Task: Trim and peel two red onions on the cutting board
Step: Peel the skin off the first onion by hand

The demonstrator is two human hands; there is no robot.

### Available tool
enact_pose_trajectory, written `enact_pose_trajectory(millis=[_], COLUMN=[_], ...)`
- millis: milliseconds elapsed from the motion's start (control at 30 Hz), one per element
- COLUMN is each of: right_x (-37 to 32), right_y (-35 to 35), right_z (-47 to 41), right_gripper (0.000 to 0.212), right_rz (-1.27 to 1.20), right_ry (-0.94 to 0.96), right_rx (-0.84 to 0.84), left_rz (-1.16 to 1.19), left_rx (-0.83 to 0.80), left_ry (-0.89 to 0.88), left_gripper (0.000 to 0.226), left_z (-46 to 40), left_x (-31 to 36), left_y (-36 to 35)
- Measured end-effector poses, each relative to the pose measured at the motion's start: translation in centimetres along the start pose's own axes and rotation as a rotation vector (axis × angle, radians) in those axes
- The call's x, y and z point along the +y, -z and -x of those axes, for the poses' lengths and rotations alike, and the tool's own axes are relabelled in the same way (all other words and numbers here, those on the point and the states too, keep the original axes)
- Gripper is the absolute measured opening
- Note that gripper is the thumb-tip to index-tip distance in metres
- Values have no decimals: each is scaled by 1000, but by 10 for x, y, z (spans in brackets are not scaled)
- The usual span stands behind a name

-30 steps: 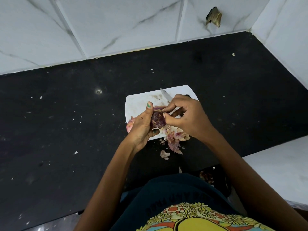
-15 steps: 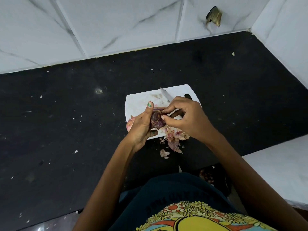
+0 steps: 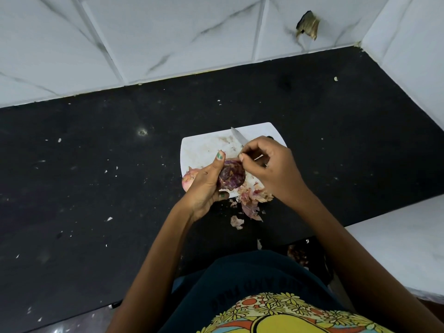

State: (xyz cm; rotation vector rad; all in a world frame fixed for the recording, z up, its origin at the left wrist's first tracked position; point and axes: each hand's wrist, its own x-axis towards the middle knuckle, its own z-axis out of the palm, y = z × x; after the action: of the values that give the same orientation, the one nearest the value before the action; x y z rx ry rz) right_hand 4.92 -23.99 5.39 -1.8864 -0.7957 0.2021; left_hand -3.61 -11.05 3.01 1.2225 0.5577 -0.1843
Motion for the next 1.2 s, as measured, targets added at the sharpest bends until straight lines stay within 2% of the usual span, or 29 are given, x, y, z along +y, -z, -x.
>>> enact_pose_trajectory(millis=[67, 133, 200, 300, 400, 500, 600, 700, 833, 967, 1100, 1200], right_x=[2, 6, 14, 29, 37, 34, 25, 14, -2, -10, -13, -15], right_y=[0, 2, 5, 10, 10, 8, 9, 10, 9, 4, 4, 5], right_z=[0, 1, 3, 11, 20, 21, 17, 11, 6, 6, 6, 6], right_gripper=[3, 8, 14, 21, 4, 16, 11, 26, 15, 31, 29, 24], right_rz=[-145, -218, -126, 137, 203, 201, 80, -20, -108, -49, -56, -40], right_ry=[-129, -224, -271, -312, -343, -320, -321, -301, -280, -248, -258, -251], right_rx=[52, 109, 102, -73, -204, -194, -147, -166, -162, -116, -106, -107], left_rz=[25, 47, 95, 192, 262, 301, 307, 304, 304, 242, 184, 180], left_rx=[-19, -28, -32, -50, -69, -81, -78, -79, -89, -90, -91, -100], left_ry=[-12, -52, -83, -81, -91, -110, -113, -123, -161, -212, -277, -263], left_gripper=[44, 56, 76, 94, 90, 76, 77, 76, 61, 74, 100, 82], left_z=[2, 3, 1, -2, -5, -8, -10, -11, -10, -10, -6, -6], left_x=[1, 2, 0, -3, -6, -10, -12, -14, -12, -10, -5, -6], left_y=[-1, 1, 5, 8, 9, 11, 14, 15, 15, 16, 16, 17])
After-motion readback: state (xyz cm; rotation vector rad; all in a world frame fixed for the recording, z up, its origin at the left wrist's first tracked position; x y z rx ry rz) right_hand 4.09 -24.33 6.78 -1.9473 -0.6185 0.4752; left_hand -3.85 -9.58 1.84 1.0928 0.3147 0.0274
